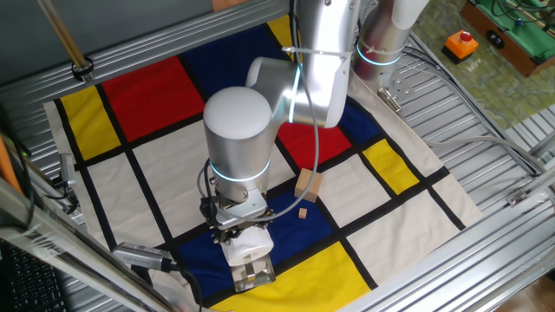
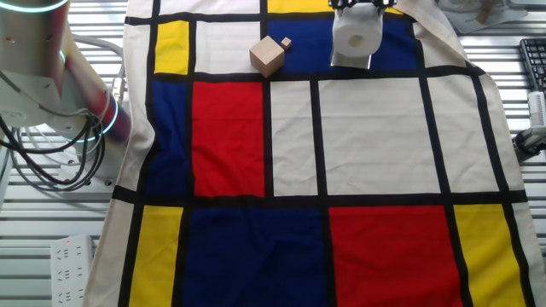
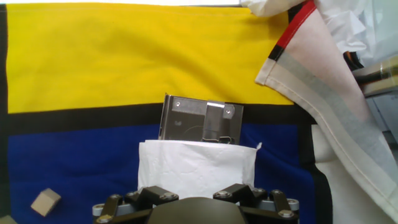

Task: Put the toilet paper on its holder

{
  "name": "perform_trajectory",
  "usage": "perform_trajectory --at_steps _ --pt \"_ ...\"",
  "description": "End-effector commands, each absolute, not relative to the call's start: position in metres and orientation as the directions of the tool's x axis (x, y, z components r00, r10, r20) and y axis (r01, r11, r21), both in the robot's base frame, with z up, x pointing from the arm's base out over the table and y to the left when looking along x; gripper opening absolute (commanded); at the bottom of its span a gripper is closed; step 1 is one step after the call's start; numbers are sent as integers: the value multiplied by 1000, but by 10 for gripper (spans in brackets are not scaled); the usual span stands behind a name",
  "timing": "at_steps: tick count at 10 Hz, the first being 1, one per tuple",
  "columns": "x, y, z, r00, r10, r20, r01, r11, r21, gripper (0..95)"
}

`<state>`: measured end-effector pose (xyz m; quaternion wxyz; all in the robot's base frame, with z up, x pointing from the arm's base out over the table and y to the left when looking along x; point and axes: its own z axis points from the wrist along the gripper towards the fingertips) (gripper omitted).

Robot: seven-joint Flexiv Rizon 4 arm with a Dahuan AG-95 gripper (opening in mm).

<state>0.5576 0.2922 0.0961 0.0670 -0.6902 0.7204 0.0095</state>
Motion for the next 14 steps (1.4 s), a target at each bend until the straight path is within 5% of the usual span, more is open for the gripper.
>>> perform_trajectory --at_steps 1,14 --pt "558 294 95 -44 -992 -117 -995 55 -85 0" --pt "555 301 93 -75 -989 -129 -993 86 -83 0"
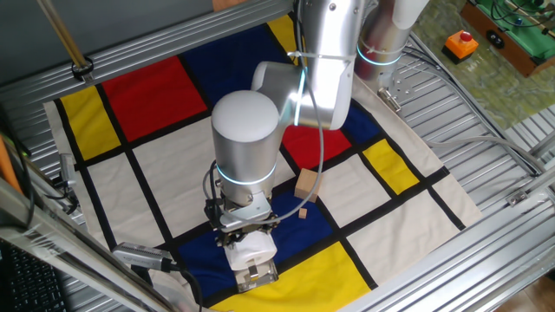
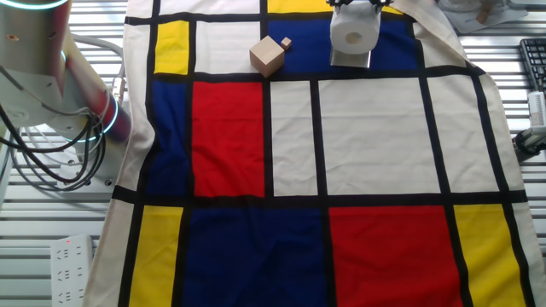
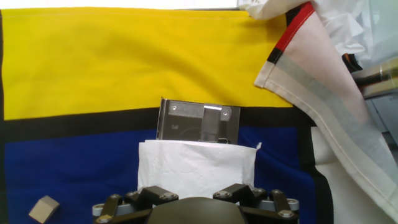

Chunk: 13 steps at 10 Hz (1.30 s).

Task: Put the toilet paper on its holder

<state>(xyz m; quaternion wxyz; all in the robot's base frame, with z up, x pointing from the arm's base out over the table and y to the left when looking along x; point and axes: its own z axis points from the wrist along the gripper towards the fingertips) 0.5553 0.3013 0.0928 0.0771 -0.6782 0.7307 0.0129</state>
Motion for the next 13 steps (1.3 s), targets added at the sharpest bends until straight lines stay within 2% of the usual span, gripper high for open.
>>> perform_trajectory --at_steps 1,13 --pt "555 302 93 -78 -989 -129 -993 89 -82 0" --pt "552 310 93 -70 -991 -110 -993 80 -87 0"
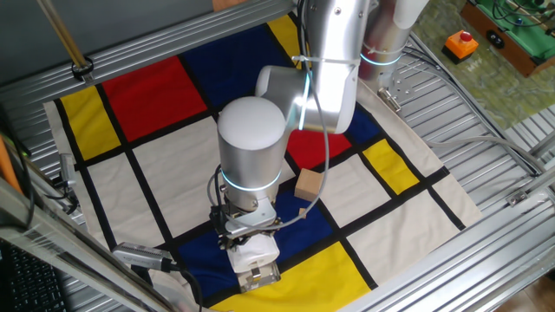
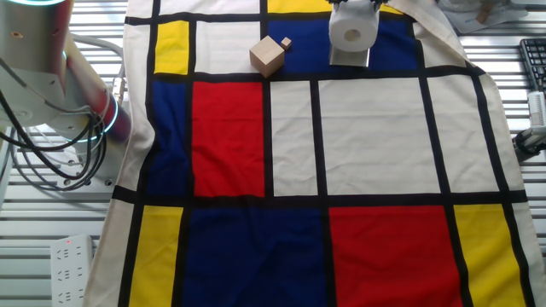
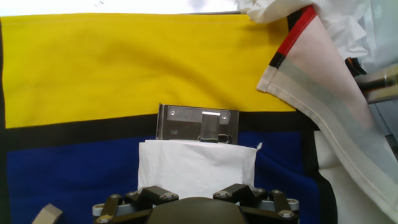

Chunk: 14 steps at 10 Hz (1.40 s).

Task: Put the toilet paper on its holder

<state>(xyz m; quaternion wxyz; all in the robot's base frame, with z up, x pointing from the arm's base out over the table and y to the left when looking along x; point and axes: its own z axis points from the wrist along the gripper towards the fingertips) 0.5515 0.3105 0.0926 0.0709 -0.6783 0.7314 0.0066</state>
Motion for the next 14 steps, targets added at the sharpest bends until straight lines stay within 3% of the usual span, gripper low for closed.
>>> perform_trajectory --at_steps 1,14 --pt "551 311 93 -71 -992 -107 -993 80 -87 0" --pt "548 320 91 -111 -990 -93 -990 118 -80 0"
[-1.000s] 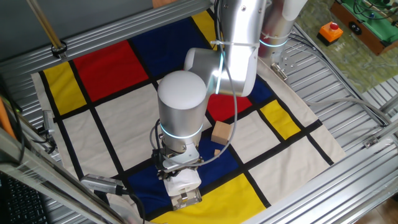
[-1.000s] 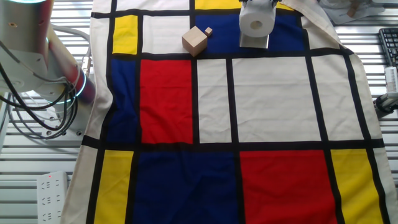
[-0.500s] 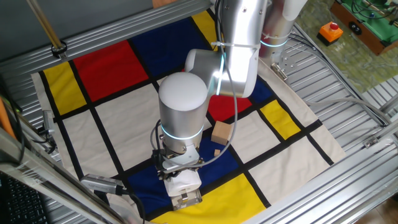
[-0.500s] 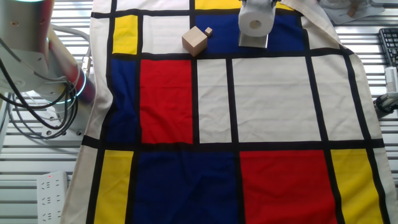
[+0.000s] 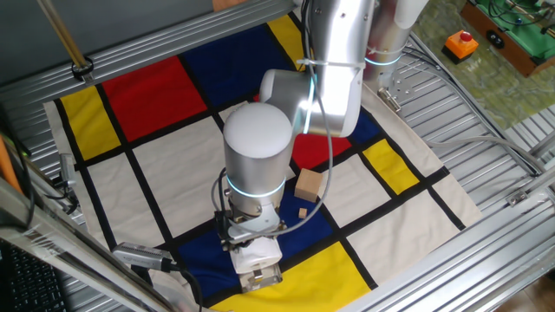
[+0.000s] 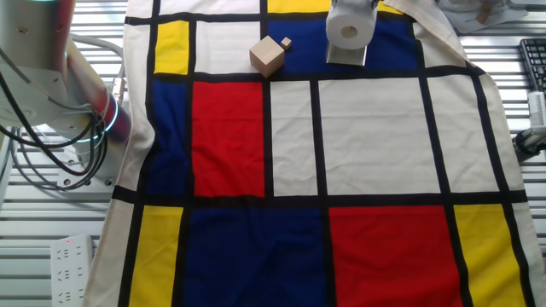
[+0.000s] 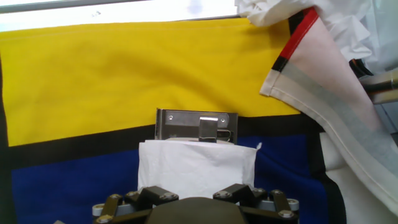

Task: Put the toilet paper on its holder

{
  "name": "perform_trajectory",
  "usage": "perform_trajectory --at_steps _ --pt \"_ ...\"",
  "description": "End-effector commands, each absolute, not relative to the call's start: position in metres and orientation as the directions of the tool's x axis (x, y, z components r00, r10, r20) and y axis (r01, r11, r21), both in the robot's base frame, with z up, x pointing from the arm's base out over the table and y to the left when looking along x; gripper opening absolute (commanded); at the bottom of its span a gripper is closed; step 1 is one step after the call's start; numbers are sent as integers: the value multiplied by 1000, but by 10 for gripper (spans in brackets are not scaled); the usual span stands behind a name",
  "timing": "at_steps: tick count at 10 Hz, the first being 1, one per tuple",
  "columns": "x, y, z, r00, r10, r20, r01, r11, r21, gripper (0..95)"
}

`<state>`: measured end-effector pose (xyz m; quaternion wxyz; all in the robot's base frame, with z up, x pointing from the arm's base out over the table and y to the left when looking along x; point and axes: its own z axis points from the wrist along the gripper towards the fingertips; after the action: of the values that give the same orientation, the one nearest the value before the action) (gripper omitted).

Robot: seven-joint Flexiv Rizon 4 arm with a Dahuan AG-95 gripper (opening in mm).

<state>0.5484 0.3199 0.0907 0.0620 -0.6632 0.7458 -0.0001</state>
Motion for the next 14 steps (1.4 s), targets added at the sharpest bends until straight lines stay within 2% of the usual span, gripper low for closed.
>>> perform_trajectory --at_steps 1,14 --pt "548 320 91 -109 -990 -89 -990 116 -79 0" --pt "543 330 89 -164 -982 -89 -983 171 -73 0"
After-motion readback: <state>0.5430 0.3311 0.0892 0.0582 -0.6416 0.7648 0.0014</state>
